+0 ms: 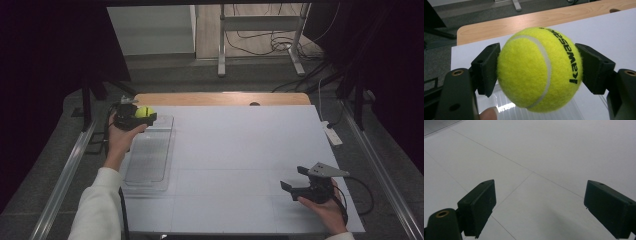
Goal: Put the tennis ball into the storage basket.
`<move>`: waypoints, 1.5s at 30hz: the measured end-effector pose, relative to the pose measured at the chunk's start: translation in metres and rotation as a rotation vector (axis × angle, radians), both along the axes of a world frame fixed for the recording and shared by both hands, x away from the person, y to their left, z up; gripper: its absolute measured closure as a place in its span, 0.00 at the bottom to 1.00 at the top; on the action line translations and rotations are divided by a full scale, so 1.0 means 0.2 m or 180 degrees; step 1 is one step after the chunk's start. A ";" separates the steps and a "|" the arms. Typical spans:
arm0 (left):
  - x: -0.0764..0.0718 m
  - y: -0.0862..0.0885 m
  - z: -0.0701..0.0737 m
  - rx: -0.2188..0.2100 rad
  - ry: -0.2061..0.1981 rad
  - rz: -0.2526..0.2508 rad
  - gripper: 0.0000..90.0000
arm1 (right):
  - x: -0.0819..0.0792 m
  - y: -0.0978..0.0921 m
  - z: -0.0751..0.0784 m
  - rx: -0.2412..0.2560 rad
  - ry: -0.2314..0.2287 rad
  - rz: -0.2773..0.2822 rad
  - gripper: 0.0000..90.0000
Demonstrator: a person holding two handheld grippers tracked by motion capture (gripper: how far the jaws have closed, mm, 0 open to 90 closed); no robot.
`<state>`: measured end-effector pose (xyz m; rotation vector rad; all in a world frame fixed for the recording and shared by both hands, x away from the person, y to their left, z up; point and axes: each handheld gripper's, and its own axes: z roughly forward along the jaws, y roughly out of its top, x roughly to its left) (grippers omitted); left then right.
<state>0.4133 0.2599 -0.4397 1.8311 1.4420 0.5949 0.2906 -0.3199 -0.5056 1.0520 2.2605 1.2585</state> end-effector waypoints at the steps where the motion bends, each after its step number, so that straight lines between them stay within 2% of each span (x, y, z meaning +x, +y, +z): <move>1: 0.00 0.00 0.00 0.0002 0.0013 0.0004 0.29 | 0.00 0.00 0.00 0.0001 0.0002 0.0000 0.12; 30: 0.06 0.08 -0.15 0.0173 0.0361 0.0166 0.29 | 0.00 0.00 0.00 -0.0009 0.0006 -0.0025 0.12; 45: 0.09 0.05 -0.19 0.0281 0.0522 0.0112 0.29 | 0.00 -0.01 -0.01 -0.0012 0.0011 -0.0025 0.12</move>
